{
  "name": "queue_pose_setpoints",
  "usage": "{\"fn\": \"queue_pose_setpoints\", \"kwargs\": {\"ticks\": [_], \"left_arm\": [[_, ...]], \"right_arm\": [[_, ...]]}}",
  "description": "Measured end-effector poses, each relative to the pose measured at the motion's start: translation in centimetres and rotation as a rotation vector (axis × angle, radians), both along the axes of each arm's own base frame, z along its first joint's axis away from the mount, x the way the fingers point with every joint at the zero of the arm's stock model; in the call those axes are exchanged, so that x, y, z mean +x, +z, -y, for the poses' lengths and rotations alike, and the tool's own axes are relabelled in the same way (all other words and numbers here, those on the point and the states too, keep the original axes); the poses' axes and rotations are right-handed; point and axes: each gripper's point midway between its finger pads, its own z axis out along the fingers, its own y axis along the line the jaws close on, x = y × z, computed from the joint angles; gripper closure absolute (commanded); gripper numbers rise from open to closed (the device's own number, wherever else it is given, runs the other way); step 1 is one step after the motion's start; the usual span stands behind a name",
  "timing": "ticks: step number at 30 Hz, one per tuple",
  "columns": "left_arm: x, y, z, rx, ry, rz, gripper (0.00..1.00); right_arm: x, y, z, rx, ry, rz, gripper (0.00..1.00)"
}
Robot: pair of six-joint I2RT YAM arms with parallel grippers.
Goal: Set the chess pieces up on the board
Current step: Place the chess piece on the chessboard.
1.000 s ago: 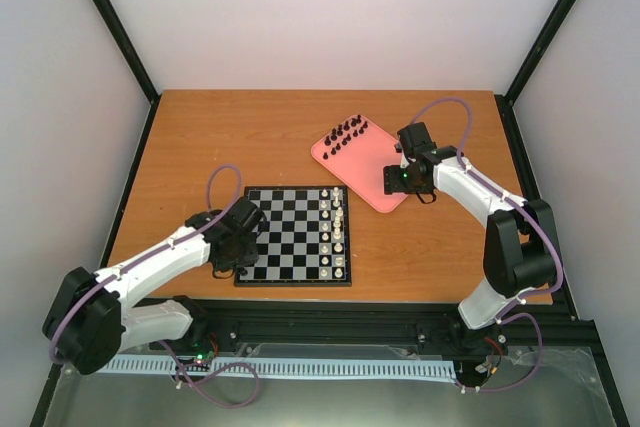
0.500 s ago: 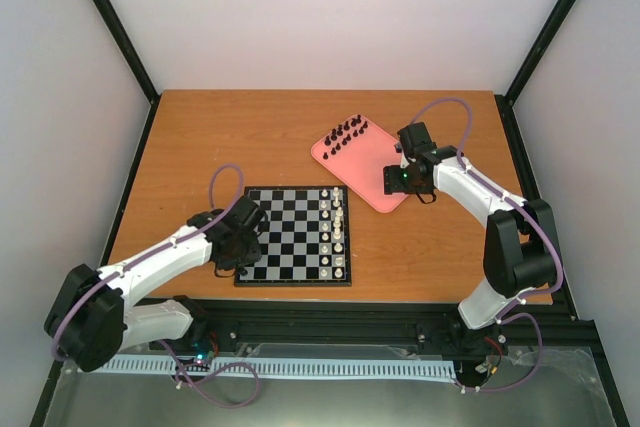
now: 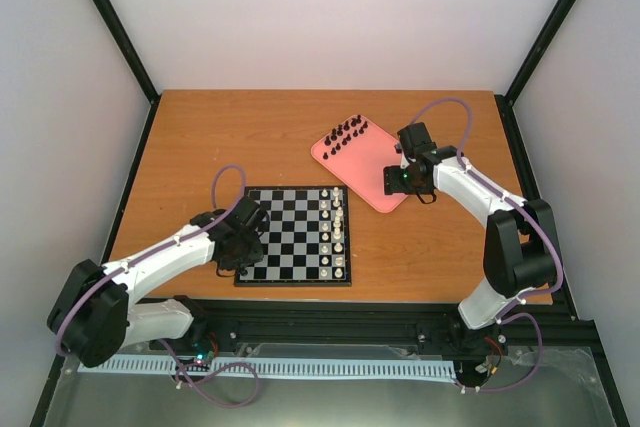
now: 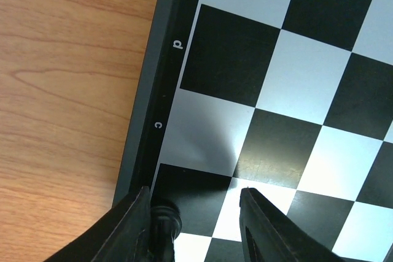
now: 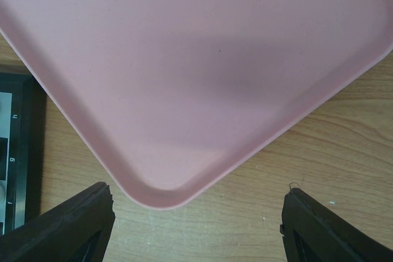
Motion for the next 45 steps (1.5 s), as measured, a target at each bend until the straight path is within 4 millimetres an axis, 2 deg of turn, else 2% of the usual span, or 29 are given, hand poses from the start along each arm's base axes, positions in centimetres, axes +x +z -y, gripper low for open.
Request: {"fn": "queue_pose_setpoints", "kwargs": {"ticks": [14,23,45], "left_arm": [[-1.1,0.2,-0.8,0.021,0.0,-0.032,0.56],[-1.7,-0.2,-0.2,-0.008,-0.011,-0.069,0.55],[0.1,-0.5,1.3,-0.03,-0.025,-0.057,0.54]], "right_arm": [[0.0,0.0,0.0,0.0,0.001,0.0,0.14],[0.0,0.0,0.0,0.0,0.001,0.0,0.14],[0.0,0.0,0.1,-0.004,0.001,0.001,0.14]]}}
